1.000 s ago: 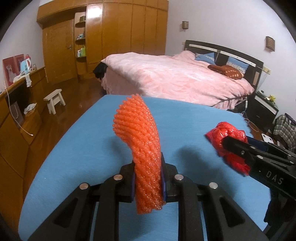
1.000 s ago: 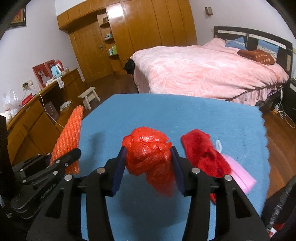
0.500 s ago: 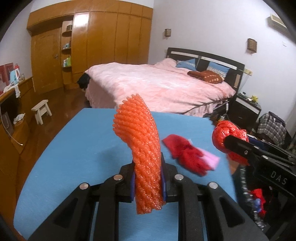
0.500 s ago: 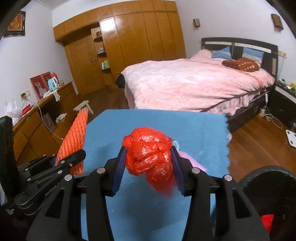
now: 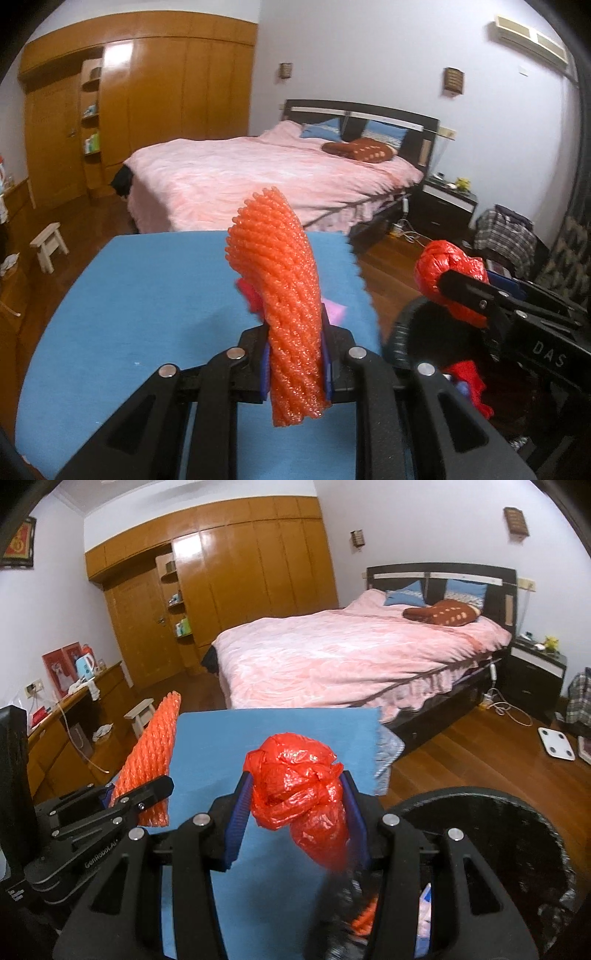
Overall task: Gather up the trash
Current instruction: 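Carry mesh and red bag over the bin and open both tools to drop them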
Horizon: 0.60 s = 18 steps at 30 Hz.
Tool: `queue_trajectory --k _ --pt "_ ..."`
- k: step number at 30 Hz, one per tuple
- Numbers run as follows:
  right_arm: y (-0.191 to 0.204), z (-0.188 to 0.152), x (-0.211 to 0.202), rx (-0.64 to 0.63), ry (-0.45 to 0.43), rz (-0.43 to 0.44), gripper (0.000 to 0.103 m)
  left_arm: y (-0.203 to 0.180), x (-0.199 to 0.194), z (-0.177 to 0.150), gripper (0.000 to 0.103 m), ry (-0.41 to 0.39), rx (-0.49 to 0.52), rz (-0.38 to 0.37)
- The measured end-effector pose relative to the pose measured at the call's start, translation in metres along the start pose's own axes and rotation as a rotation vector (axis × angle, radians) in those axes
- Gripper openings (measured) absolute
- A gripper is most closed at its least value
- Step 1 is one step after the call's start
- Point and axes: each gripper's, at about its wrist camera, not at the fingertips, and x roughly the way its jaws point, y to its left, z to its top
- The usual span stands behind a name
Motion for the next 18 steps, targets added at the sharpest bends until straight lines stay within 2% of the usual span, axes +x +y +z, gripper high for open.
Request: queue_trajectory --k 18 --pt "-0.093 -0.036 -0.06 0.095 -0.024 -0.192 0.046 -0.103 0.017 -0.008 0.02 0.036 0.132 -0.2"
